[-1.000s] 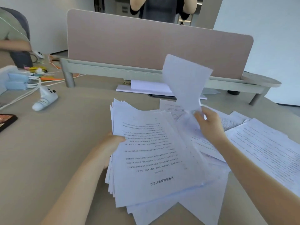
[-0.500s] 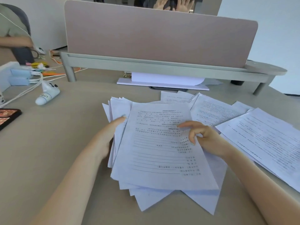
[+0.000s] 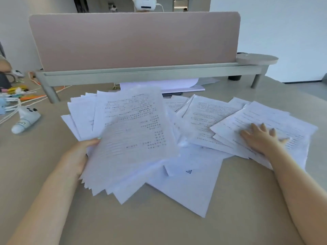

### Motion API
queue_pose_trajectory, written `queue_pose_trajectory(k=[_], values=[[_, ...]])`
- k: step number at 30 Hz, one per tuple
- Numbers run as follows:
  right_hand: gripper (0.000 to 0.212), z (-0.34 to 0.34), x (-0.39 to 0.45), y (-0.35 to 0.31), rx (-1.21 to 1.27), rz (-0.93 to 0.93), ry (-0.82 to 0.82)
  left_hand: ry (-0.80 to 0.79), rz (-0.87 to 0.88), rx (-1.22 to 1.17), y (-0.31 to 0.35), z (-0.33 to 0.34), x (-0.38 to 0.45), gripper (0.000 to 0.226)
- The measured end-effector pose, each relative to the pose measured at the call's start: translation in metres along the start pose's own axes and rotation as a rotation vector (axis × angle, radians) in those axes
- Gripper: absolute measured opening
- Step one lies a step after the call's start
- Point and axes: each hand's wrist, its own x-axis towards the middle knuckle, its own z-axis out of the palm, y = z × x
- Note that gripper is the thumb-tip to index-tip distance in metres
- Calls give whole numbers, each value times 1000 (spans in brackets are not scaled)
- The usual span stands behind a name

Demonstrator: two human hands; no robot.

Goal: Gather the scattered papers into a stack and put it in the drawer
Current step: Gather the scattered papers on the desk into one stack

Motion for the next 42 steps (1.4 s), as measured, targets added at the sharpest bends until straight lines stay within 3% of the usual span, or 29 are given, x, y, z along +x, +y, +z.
queue_pose_trajectory(k=[5,7,9,11,14,17,19,21,23,29,32,36,39,42], values=[[52,2,-15,-9,5,-266,-52,-199,-16,-66,9,53,2,35],[42,-1,-25,-13,161,-322,-49,-261,-19,-21,15,94,4,26],[37,-13,-27,-8,581,-238,-64,-309,13,81,19,138,5,23],[39,-26,-17,11,847,-118,85,-336,117,243,24,183,0,25],[44,-35,6,49,897,65,338,-407,188,352,28,244,7,44],[52,-33,19,67,904,170,298,-468,85,396,20,284,20,30],[57,-30,22,66,781,232,198,-450,62,639,8,302,33,23],[61,-25,24,64,613,241,134,-249,147,1120,-5,308,55,57],[63,-21,25,62,497,220,119,-82,147,1299,-9,299,69,75],[69,-17,33,57,436,147,98,28,176,1216,-1,278,103,57],[70,-16,32,52,501,71,81,-137,114,945,9,274,108,40],[70,-20,24,42,619,-38,21,-410,-126,794,11,283,92,56],[73,-18,25,43,712,-70,-17,-483,-164,777,1,297,79,78],[76,-13,29,45,773,-93,-50,-561,-190,647,-10,308,59,39]])
